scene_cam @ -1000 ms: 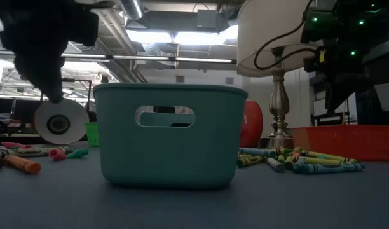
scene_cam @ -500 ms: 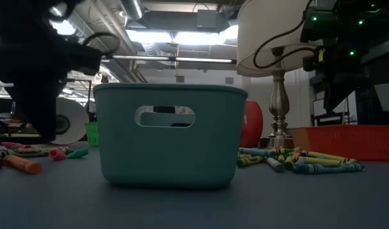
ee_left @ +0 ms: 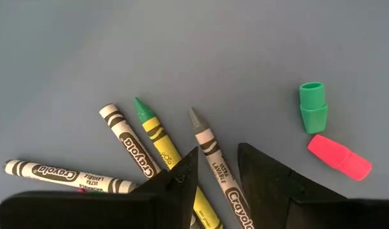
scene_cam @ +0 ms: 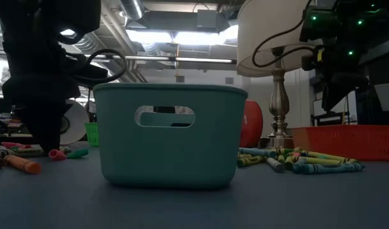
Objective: Sort crayons
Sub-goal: Put the gray crayon into the green bin
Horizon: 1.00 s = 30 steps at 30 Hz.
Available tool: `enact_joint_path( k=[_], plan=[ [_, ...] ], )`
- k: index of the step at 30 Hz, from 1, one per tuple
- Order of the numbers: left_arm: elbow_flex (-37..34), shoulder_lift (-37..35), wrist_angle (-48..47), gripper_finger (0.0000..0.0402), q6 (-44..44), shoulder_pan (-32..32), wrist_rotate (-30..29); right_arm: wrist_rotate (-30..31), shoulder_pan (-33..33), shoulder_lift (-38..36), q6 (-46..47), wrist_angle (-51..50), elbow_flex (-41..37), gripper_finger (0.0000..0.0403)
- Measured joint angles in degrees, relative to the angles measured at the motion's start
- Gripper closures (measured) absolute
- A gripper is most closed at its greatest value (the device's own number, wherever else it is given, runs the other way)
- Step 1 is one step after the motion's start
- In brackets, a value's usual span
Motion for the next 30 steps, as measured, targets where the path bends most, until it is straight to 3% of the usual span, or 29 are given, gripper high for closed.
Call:
enact_joint_path(
  k=[14, 25, 30],
  plan=[
    [-0.1, 0.1, 1.9, 0.039, 0.0, 0.3, -0.8, 0.0, 0.0, 0.0, 0.0, 0.9, 0.0, 0.0303],
    [-0.1, -1.4, 2.5, 0.0397, 0.8, 2.9, 1.5, 0.0, 0.0, 0.0, 0.0, 0.9, 0.0, 0.0303],
    [1.1, -5.2, 3.2, 0.0397, 4.1, 4.5, -0.4, 0.0, 0.0, 0.0, 0.0, 1.3, 0.0, 0.0303]
  ],
)
